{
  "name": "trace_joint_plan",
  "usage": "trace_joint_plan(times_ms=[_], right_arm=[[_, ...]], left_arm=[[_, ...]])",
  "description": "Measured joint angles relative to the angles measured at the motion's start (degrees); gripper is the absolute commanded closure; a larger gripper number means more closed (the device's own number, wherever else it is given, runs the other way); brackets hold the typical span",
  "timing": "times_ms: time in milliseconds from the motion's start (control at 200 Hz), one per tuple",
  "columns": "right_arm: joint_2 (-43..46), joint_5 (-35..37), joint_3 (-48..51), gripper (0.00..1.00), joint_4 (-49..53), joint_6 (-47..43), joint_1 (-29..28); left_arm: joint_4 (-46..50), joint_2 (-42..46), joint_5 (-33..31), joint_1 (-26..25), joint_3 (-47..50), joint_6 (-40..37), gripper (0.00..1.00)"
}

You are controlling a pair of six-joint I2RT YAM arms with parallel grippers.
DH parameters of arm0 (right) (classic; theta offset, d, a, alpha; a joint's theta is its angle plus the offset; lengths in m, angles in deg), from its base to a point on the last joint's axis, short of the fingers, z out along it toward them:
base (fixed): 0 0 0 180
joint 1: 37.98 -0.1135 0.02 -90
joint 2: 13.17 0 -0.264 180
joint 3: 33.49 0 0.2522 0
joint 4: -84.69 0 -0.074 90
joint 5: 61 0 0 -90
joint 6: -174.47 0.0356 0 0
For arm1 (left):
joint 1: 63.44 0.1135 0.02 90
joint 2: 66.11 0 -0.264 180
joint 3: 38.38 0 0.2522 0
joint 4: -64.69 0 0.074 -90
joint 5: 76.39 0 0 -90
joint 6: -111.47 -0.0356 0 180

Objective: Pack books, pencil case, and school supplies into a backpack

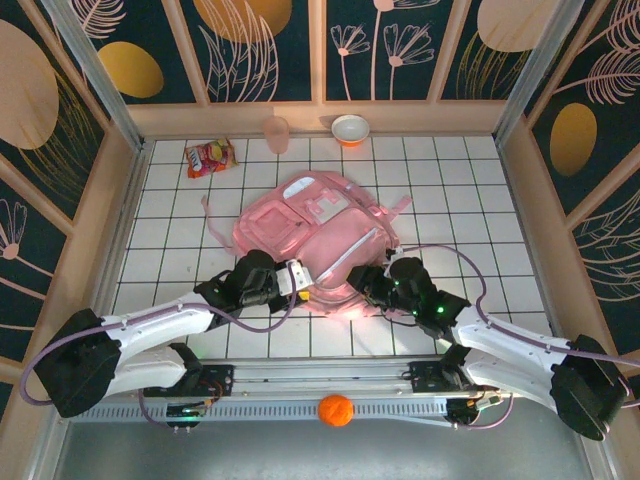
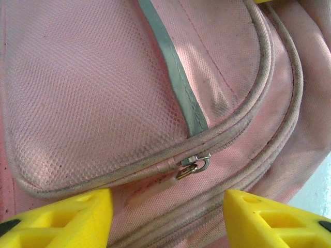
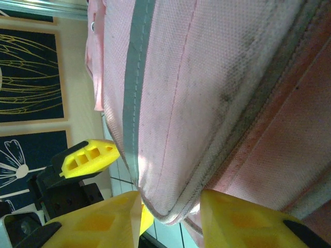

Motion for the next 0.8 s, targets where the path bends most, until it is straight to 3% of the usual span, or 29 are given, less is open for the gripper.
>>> trace_joint_plan(times_ms=[205, 380, 485, 661, 801], right_arm=[[-1.3, 0.2, 0.0, 0.71, -2.3, 0.0, 0.1], [-1.8, 0.2, 0.0, 0.76, -4.5, 0.0, 0.1], [-2.1, 0.4, 0.0, 0.78, -5.5, 0.0, 0.1], [-3.0, 0.4, 0.0, 0.81, -6.4, 0.0, 0.3], [-3.1, 0.6, 0.0, 0.85, -6.7, 0.0, 0.4]], left_arm=[[0.0, -4.1, 1.3, 0.0, -1.2, 1.0, 0.59], [-0.1, -4.5, 3.4, 0.0, -1.3, 3.1, 0.83], [-0.5, -4.4, 4.1, 0.0, -1.3, 4.2, 0.92], [-1.4, -4.2, 5.0, -0.3, -1.1, 7.0, 0.93], [-2.5, -4.2, 5.6, -0.4, -1.0, 9.7, 1.00]])
